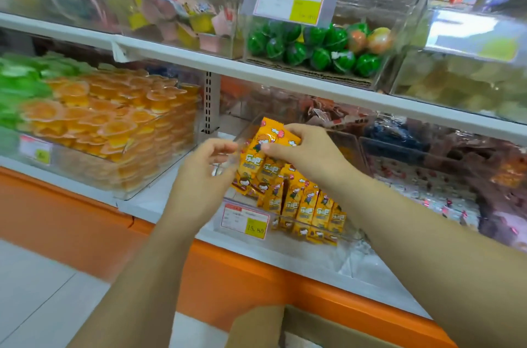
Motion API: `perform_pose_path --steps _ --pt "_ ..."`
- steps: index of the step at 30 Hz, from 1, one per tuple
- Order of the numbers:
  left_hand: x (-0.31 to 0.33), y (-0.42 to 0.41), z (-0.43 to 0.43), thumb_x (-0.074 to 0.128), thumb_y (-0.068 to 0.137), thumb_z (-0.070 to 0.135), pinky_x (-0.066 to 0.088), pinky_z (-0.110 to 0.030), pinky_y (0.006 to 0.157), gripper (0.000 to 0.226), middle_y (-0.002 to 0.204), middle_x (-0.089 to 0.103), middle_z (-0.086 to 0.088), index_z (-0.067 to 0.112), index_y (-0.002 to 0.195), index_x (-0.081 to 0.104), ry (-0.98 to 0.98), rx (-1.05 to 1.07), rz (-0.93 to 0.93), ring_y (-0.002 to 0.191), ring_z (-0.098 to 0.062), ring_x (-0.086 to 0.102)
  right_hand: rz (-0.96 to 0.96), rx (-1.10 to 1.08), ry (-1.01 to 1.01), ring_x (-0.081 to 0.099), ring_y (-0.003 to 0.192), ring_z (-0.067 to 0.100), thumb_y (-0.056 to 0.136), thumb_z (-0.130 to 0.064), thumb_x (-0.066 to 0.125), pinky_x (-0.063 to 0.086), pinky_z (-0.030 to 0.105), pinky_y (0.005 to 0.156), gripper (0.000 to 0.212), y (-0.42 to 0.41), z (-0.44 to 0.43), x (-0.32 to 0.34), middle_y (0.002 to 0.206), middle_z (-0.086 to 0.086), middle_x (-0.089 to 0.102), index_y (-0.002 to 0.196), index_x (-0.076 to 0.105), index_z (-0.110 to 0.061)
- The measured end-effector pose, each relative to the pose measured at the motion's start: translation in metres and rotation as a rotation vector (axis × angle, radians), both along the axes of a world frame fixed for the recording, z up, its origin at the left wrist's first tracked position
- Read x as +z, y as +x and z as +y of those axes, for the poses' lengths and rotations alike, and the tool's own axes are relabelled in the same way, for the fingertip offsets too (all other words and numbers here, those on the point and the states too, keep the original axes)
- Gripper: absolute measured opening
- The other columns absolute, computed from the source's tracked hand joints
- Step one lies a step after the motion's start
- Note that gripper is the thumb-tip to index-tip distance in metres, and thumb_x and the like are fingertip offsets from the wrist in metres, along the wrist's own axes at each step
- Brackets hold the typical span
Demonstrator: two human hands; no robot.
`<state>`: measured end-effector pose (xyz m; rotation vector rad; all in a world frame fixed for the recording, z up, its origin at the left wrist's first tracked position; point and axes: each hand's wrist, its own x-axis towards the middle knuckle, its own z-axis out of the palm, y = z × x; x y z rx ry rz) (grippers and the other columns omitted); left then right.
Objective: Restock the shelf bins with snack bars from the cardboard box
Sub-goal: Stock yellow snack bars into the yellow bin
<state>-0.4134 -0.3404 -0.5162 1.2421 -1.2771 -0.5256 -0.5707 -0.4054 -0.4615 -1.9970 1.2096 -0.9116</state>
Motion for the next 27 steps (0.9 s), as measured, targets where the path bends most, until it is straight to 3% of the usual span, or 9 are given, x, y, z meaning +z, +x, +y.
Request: perform_pose_path --steps 4,7,9,13,17,20,22,27 --pt "-0.015 0.019 -0.009 0.058 0.091 0.006 0.037 -0.022 0.086 0.03 0.106 0.056 0.021 0.034 0.101 0.055 0.103 0.154 -0.058 0.108 -0.003 0.051 0.181 0.022 -0.025 0.059 0.091 0.016 0.078 -0.04 0.074 0.043 0.029 0.076 0.034 0.018 -0.029 -0.025 0.097 -0.003 0.065 0.102 0.065 -0.018" --pt "-0.027 0.019 -0.014 0.059 0.091 0.012 0.035 -0.024 0.09 0.034 0.123 0.05 0.013 0.031 0.118 0.053 0.222 0.16 -0.122 0.114 -0.004 0.045 0.388 0.001 -0.088 0.052 0.12 0.022 0.081 -0.039 0.072 0.044 0.035 0.094 0.058 0.025 -0.042 -0.041 0.132 0.004 0.056 0.128 0.056 -0.011" --pt "-0.032 0.017 -0.017 0.059 0.092 0.013 0.034 -0.023 0.089 0.04 0.129 0.048 0.011 0.028 0.128 0.05 0.267 0.143 -0.119 0.113 -0.004 0.044 0.456 -0.027 -0.104 0.047 0.128 0.023 0.081 -0.04 0.071 0.042 0.035 0.098 0.067 0.026 -0.049 -0.048 0.141 0.007 0.05 0.135 0.05 -0.009" --pt "-0.035 0.013 -0.019 0.06 0.091 0.011 0.035 -0.023 0.085 0.043 0.124 0.05 0.012 0.028 0.129 0.049 0.301 0.124 -0.068 0.111 -0.006 0.049 0.592 -0.03 -0.086 0.051 0.123 0.027 0.081 -0.044 0.07 0.043 0.035 0.096 0.071 0.026 -0.061 -0.056 0.142 0.009 0.048 0.139 0.045 -0.01" --pt "-0.036 0.012 -0.019 0.059 0.092 0.01 0.034 -0.021 0.082 0.044 0.118 0.051 0.014 0.027 0.131 0.047 0.308 0.108 -0.059 0.105 -0.006 0.05 0.638 -0.031 -0.087 0.041 0.133 0.027 0.081 -0.044 0.07 0.039 0.037 0.104 0.075 0.019 -0.068 -0.05 0.146 0.01 0.043 0.141 0.041 -0.009" --pt "-0.037 0.013 -0.018 0.058 0.092 0.01 0.038 -0.018 0.075 0.044 0.117 0.052 0.013 0.027 0.131 0.047 0.317 0.103 -0.061 0.104 -0.008 0.053 0.704 0.02 -0.066 0.05 0.124 0.027 0.082 -0.043 0.07 0.043 0.036 0.099 0.074 0.019 -0.066 -0.051 0.142 0.011 0.047 0.141 0.041 -0.009" --pt "-0.036 0.012 -0.017 0.058 0.092 0.01 0.038 -0.012 0.069 0.044 0.115 0.052 0.012 0.027 0.131 0.047 0.321 0.1 -0.064 0.103 -0.009 0.054 0.759 0.054 -0.049 0.056 0.116 0.028 0.082 -0.043 0.07 0.046 0.035 0.092 0.071 0.022 -0.061 -0.057 0.136 0.012 0.052 0.139 0.044 -0.008" --pt "-0.035 0.013 -0.012 0.058 0.092 0.012 0.037 -0.009 0.067 0.044 0.116 0.053 0.011 0.029 0.131 0.046 0.327 0.09 -0.065 0.1 -0.008 0.055 0.791 -0.015 -0.126 0.053 0.115 0.03 0.085 -0.044 0.066 0.047 0.043 0.092 0.055 0.024 -0.059 -0.062 0.126 0.012 0.058 0.124 0.055 -0.006"
